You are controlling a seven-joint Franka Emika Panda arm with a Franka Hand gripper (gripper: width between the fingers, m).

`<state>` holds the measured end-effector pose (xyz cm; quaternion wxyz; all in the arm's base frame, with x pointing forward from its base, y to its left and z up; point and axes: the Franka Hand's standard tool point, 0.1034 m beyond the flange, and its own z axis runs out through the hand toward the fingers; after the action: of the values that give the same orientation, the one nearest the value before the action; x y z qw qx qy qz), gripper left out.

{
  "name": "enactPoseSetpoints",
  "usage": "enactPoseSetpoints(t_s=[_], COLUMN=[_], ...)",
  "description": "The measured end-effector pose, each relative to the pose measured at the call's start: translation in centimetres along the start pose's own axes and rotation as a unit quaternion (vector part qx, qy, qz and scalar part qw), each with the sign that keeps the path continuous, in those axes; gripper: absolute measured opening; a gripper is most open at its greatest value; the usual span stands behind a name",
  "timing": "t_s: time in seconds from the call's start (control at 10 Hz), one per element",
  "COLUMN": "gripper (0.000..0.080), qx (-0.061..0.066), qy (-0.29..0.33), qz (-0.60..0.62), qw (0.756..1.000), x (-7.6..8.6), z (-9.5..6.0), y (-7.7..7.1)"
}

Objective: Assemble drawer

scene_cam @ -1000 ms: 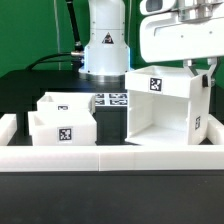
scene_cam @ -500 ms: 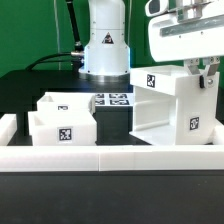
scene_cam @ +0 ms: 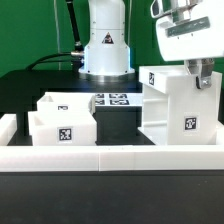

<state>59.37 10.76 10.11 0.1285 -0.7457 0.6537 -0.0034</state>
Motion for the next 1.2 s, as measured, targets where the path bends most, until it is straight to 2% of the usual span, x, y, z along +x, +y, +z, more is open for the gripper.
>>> enactPoseSetpoints(t_s=[0.3,1.0,1.2], gripper=[0.0048,0.0048,0.0048], qx=[0.008,0.003,0.0], qy=[-0.012,-0.023,-0.025], qz=[0.067,0.072,0.072], qw=[0.998,0.997,0.997], x=[0.1,0.7,0.8], z=[0.3,1.0,1.2], y=[-1.2,-5.1,-5.4])
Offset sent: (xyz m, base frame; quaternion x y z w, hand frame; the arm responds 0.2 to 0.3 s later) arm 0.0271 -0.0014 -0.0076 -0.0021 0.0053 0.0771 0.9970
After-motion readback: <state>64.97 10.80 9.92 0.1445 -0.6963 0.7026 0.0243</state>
